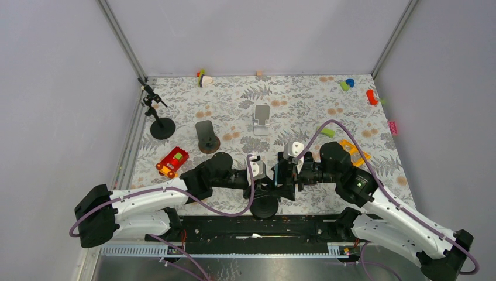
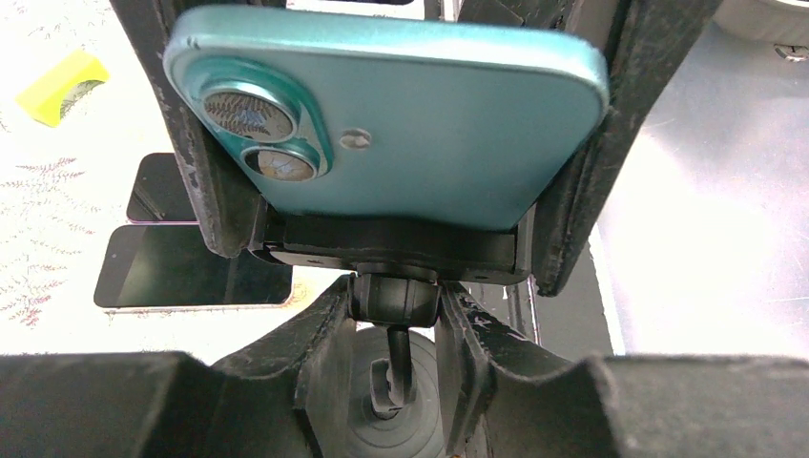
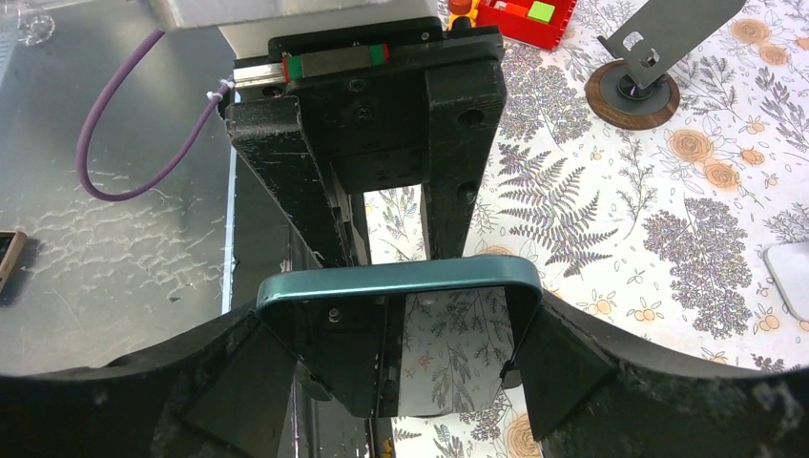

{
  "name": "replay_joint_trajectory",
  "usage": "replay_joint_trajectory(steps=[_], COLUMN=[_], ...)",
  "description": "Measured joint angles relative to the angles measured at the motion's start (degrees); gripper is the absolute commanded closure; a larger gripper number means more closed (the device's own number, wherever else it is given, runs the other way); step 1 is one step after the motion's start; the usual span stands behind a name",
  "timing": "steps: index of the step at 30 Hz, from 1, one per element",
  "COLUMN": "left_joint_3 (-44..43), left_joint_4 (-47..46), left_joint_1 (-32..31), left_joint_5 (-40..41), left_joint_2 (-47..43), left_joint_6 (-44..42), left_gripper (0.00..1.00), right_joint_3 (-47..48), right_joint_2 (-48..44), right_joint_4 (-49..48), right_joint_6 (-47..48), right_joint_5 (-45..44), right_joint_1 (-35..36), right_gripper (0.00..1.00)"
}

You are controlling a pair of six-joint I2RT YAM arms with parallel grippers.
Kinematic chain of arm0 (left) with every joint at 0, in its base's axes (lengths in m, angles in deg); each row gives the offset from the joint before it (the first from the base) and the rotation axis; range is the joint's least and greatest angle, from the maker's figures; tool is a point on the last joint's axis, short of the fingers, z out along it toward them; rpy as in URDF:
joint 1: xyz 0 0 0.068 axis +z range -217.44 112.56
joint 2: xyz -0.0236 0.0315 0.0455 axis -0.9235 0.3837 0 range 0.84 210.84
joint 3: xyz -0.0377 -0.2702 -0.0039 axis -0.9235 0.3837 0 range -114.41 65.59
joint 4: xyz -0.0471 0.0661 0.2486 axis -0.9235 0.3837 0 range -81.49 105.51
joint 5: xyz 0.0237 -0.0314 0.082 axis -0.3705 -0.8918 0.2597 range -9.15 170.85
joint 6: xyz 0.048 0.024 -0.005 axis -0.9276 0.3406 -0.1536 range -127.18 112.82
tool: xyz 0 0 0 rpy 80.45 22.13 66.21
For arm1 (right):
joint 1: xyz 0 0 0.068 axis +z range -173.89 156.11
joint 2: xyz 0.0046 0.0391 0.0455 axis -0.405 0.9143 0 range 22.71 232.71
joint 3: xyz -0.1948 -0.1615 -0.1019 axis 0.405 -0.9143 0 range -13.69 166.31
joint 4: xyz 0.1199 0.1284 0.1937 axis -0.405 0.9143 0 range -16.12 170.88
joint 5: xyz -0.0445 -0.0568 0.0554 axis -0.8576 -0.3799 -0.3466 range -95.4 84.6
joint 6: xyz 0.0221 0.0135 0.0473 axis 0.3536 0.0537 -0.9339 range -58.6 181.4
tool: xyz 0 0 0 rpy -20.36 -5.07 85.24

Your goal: Remove the phone from the phone stand

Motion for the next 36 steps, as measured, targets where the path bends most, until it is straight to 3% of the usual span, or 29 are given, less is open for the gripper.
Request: replay_joint_trajectory(steps=[3,7,18,28,36], left_joint_3=[0.2,0.3,0.9,0.9,0.9], left_joint_4=[-0.4,-0.8,-2.0,-2.5,-4.6], left_joint_1=[0.0,0.0,0.1,1.2,1.1], left_joint_5=[0.0,0.0,-0.9,-3.1,-3.9], left_joint_2=[0.0,0.0,0.1,0.6,2.1], left_joint_6=[0.0,0.0,-0.5,-0.6,-0.5], left_gripper=[1.0,1.0,1.0,1.0,1.0], right_joint_3=[-0.1,-0.8,-2.7,-0.1,-1.4], right_joint_2=[0.0,-0.3,-2.5,2.3,3.1], right_joint_4=[-0.3,-1.3,-3.0,-2.0,-4.2], right_joint_6=[0.0,0.1,0.2,1.3,2.9], right_joint_5=[0.1,0.2,-0.2,-0.4,6.1], right_joint_1=[0.0,0.0,0.1,0.0,-4.3], right_gripper=[0.81,0.99,1.0,1.0,1.0])
